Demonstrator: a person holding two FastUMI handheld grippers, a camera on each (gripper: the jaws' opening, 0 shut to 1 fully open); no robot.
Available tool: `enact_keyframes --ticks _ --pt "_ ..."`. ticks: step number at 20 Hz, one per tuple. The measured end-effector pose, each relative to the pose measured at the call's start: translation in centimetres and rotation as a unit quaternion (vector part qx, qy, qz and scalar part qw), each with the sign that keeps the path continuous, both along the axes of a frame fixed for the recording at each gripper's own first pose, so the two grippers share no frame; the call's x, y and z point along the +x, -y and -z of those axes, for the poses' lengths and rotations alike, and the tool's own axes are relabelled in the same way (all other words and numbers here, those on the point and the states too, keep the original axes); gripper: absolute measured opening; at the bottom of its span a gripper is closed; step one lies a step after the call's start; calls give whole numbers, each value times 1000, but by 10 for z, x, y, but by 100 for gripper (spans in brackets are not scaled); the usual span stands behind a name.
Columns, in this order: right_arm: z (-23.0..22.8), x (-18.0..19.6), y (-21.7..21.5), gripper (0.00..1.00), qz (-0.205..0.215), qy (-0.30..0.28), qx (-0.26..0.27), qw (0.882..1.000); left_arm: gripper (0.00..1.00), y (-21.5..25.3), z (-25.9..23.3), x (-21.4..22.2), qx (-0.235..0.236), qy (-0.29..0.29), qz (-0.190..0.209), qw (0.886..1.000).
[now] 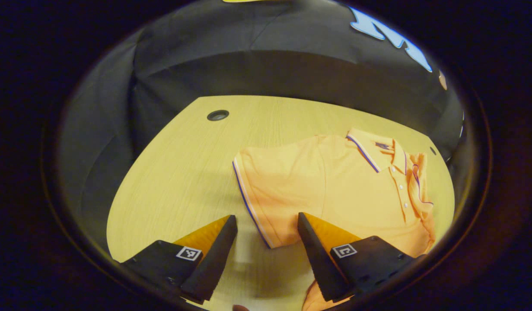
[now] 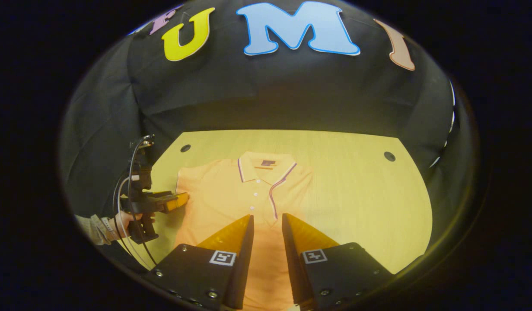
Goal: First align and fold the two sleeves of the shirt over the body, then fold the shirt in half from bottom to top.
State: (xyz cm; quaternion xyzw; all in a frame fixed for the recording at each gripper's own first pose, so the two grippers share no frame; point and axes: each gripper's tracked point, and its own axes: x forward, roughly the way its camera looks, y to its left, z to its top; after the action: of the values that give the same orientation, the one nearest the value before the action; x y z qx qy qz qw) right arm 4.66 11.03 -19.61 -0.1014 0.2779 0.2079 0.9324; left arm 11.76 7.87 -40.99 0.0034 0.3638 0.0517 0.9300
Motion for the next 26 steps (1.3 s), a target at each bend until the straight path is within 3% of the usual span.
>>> enact_keyframes --ticks 5,9,10,12,13,14,19,20,22,26 --pt "7 -1 2 41 6 -10 0 1000 96 1 1 5 19 20 1 1000" --pt "14 -5 0 41 4 -18 -5 1000 64 6 2 9 20 19 16 999" --pt "15 -5 0 41 4 -19 -6 1000 43 6 2 9 23 19 12 999" --pt "16 -6 -1 41 4 -20 -6 1000 20 7 1 11 21 23 0 1000" --pt "16 -7 -2 41 4 -21 -6 1000 20 7 1 11 22 26 -1 999" --pt "17 -6 -1 41 5 -22 -6 1000 9 7 1 11 25 25 -5 999" --pt "22 -8 2 41 10 -29 -7 1000 9 12 -1 12 51 13 13 999" --pt "23 -8 2 46 12 -30 -5 999 9 16 -3 14 55 14 21 998" --pt "25 -8 3 41 17 -34 1 999 9 23 -14 20 68 25 42 996" --pt "27 -8 4 46 25 -36 11 999 8 52 -39 38 105 49 105 988"
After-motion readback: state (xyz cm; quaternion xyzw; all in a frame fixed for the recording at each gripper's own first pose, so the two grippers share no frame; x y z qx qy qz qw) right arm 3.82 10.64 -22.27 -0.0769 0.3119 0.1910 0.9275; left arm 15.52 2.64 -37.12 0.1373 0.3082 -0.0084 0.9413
